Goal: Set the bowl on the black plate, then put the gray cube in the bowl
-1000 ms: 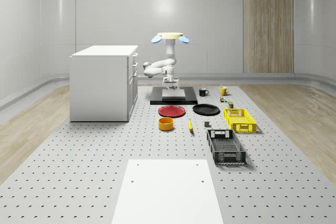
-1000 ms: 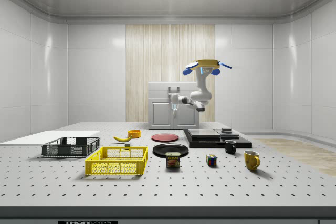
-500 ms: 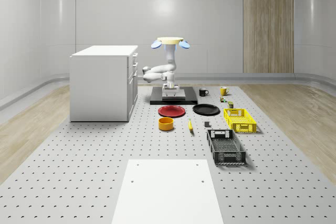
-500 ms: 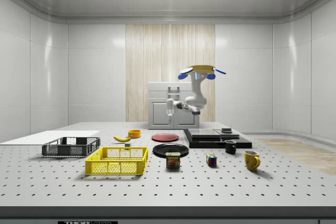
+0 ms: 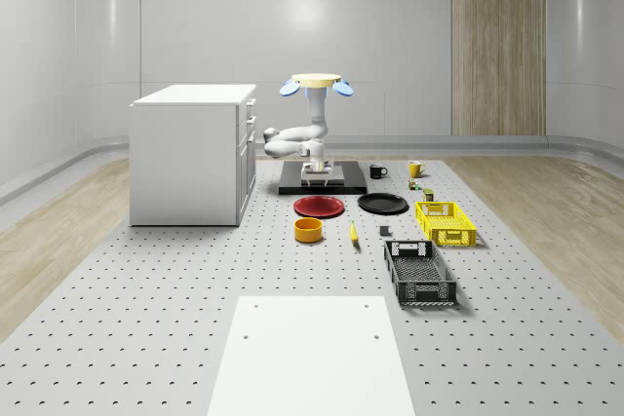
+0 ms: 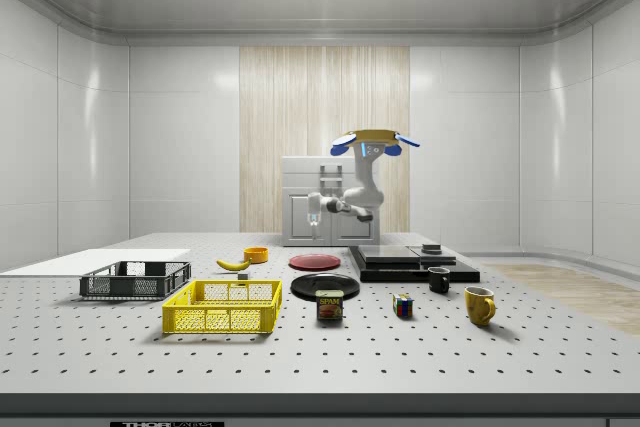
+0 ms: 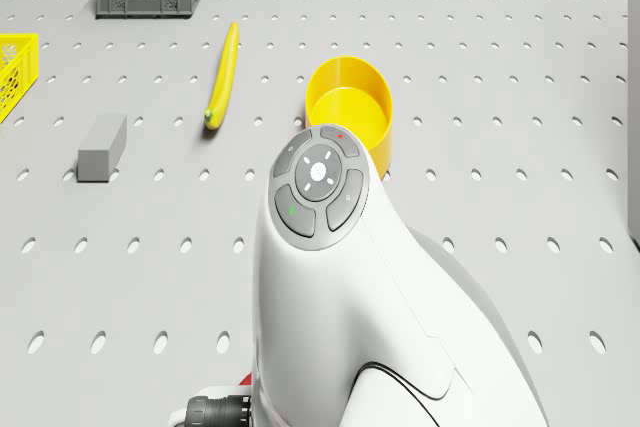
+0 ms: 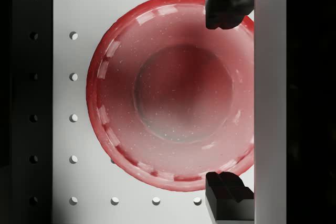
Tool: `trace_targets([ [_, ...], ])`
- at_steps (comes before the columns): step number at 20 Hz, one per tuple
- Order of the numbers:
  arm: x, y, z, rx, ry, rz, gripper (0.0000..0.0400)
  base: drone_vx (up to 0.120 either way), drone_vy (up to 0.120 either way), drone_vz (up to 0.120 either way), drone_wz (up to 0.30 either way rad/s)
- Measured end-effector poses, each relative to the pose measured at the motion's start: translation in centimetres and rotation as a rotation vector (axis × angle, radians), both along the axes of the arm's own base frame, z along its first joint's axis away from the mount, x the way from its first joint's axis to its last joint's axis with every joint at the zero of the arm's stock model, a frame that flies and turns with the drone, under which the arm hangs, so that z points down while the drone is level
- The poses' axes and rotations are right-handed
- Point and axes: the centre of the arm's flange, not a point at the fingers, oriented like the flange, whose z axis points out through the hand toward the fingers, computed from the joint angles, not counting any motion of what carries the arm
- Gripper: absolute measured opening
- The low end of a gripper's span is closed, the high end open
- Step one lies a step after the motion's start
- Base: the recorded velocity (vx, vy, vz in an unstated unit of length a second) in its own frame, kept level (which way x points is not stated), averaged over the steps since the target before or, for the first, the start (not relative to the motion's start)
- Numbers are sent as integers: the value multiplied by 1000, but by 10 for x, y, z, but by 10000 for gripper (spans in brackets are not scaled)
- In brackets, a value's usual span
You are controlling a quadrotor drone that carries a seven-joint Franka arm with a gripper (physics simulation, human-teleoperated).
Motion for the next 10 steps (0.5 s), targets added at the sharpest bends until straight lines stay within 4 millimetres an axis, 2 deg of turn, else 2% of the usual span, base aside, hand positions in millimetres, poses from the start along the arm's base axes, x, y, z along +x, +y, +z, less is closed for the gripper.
trace_targets([
  [6,0,0,0,0,0,0,400,120,0,-113,0],
  [10,0,0,0,0,0,0,400,120,0,0,0],
])
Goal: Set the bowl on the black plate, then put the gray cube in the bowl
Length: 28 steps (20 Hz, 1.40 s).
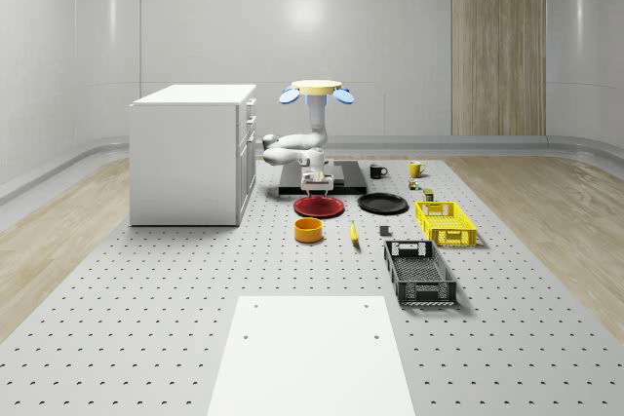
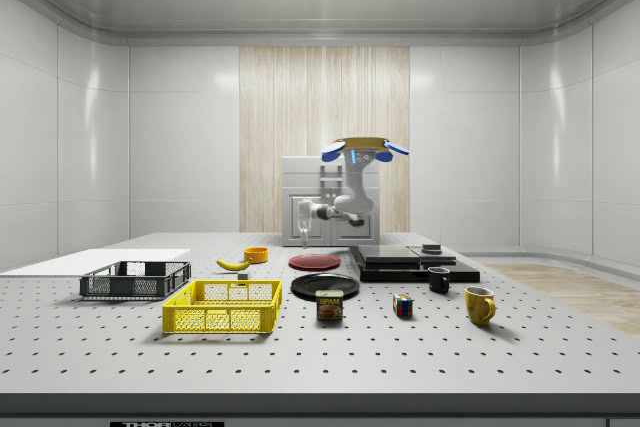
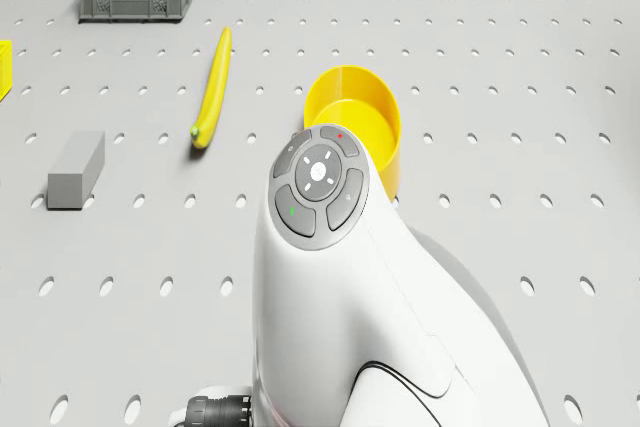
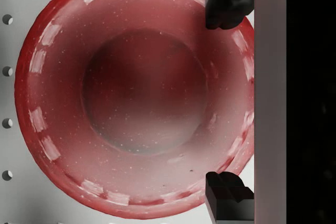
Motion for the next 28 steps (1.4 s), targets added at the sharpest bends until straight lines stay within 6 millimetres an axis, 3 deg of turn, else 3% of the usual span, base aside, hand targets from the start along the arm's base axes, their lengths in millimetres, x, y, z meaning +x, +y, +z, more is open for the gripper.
trace_targets([
  [21,0,0,0,0,0,0,400,120,8,0,0],
  [28,0,0,0,0,0,0,400,120,0,-69,0],
])
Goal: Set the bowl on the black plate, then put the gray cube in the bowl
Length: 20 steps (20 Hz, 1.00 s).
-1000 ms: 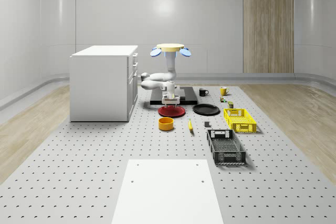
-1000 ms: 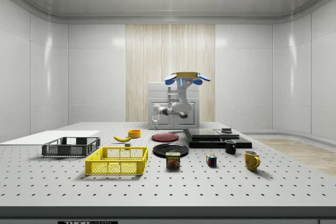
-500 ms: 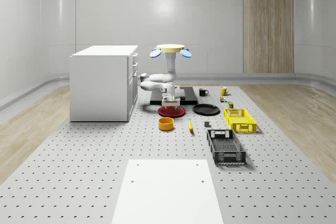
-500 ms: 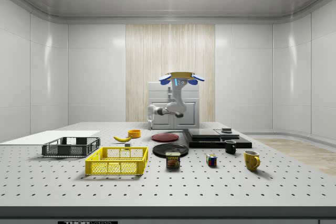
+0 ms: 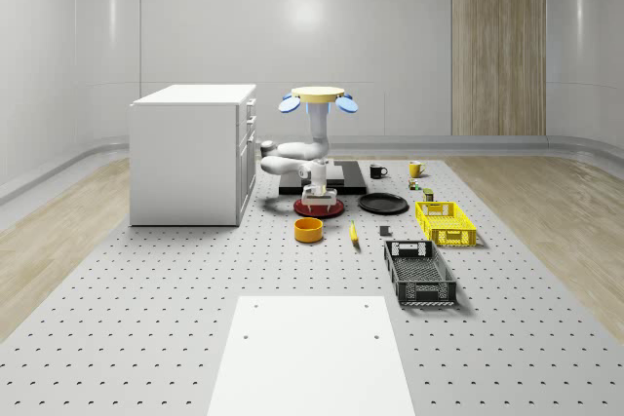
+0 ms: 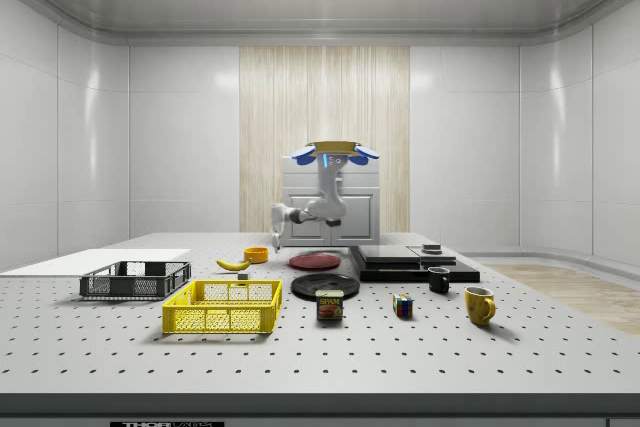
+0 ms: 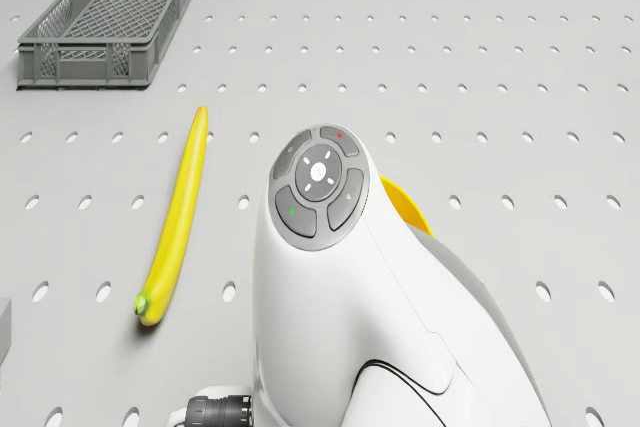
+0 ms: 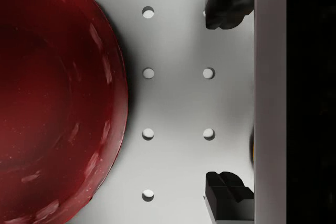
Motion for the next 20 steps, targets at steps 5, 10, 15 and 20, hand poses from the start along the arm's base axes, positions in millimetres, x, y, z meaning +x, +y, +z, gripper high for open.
trace_targets([
  [5,0,0,0,0,0,0,400,120,0,0,0],
  [10,0,0,0,0,0,0,400,120,0,0,0],
  [15,0,0,0,0,0,0,400,120,0,0,0],
  [20,0,0,0,0,0,0,400,120,16,0,0],
])
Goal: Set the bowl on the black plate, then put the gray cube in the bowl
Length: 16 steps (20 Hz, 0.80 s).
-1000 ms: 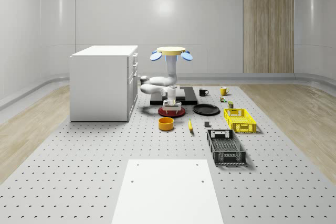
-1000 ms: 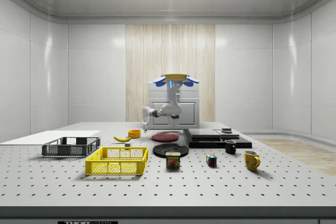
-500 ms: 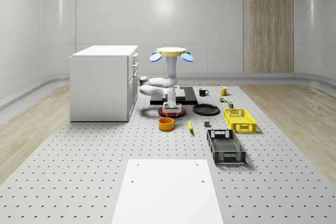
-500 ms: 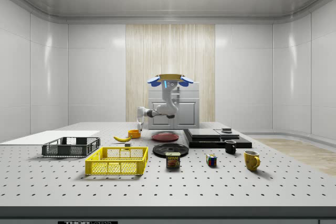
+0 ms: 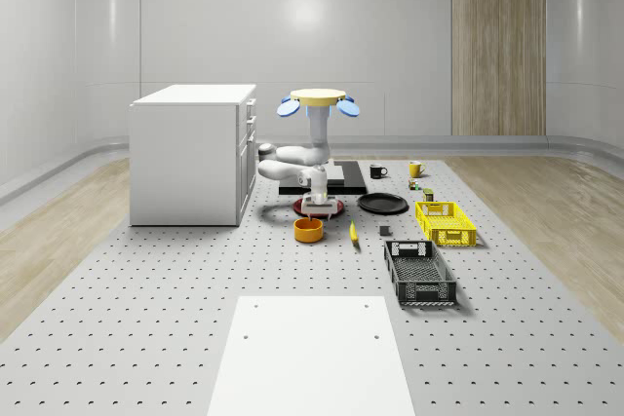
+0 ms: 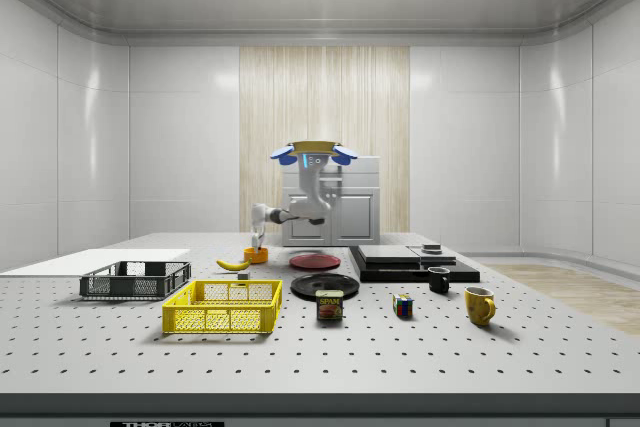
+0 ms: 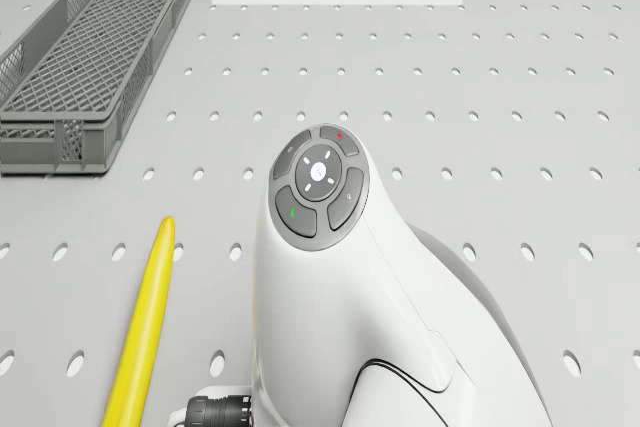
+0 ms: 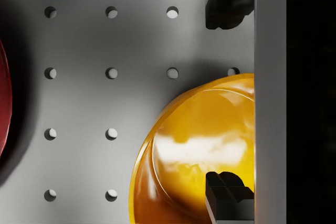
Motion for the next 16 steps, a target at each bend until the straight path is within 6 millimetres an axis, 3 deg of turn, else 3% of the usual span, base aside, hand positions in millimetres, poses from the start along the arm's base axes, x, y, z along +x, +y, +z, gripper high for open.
trace_targets([
  [4,0,0,0,0,0,0,400,120,40,0,0],
  [16,0,0,23,0,0,0,400,0,0,0,0],
])
